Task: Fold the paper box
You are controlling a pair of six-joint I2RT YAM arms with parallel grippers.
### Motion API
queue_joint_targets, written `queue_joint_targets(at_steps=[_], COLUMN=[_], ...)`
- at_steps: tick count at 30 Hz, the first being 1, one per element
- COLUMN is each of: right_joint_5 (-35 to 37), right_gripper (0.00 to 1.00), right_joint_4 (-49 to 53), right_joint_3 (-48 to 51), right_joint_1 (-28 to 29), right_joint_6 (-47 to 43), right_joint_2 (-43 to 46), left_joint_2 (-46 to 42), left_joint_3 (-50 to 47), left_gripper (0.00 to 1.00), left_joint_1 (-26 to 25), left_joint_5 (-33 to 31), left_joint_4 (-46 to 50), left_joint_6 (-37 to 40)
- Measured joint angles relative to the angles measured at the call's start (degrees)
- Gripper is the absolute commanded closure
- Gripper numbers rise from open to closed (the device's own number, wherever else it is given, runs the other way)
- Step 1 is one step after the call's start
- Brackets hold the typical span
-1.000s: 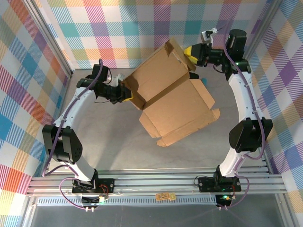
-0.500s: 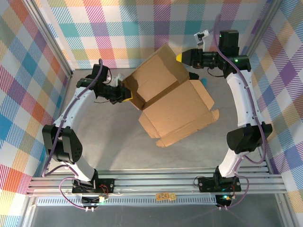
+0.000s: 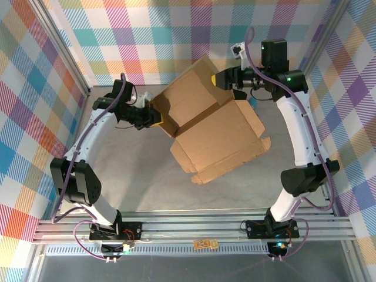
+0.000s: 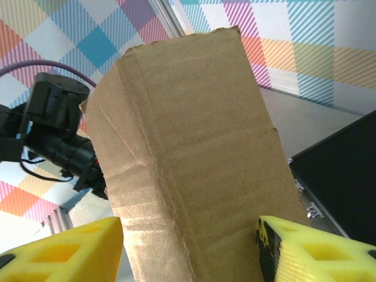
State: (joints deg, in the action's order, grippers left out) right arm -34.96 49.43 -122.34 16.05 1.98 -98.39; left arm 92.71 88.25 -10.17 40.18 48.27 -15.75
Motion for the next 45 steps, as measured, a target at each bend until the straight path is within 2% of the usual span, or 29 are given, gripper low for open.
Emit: queue_joint_targets(at_steps=[12,23,29,34,40,42,45], right_joint_5=[7.69,26.27,36.94,42.80,48.19,49.64,53.13], right_gripper=[0.29,0.39,0.55,0.68,0.96,1.00,1.00], right_joint_4=[2.08,2.80,2.69,2.47,1.40,1.01,0.31], right_joint_3=[-0.37,-4.57,-5.27,-5.27,-5.27,-5.27,-5.27], right_joint_1=[2.97,10.27,13.03,13.77,14.36,14.78,16.11], right_joint_6=[-6.16,-13.42,-16.17,-17.27,-18.12,-18.23,-18.69], right_joint_2=[-0.09,-3.02,-5.64,-6.69,-7.02,-7.13,-7.50], left_joint_2=[-1.29,-2.12,-2.14,-2.14,-2.14,-2.14,-2.14], left_joint_3=[0.00,0.00,0.00,0.00,0.00,0.00,0.02], left_gripper=[1.00,1.00,1.00,1.00,1.00,1.00,1.00], left_joint_1=[-0.02,0.09,0.11,0.11,0.11,0.11,0.11], left_joint_5=[-2.05,-3.54,-4.76,-5.38,-5.81,-5.79,-6.23], left_joint_4=[1.53,2.89,4.35,4.68,5.09,5.16,5.22], left_joint_6=[0.00,0.00,0.02,0.17,0.20,0.17,-0.09])
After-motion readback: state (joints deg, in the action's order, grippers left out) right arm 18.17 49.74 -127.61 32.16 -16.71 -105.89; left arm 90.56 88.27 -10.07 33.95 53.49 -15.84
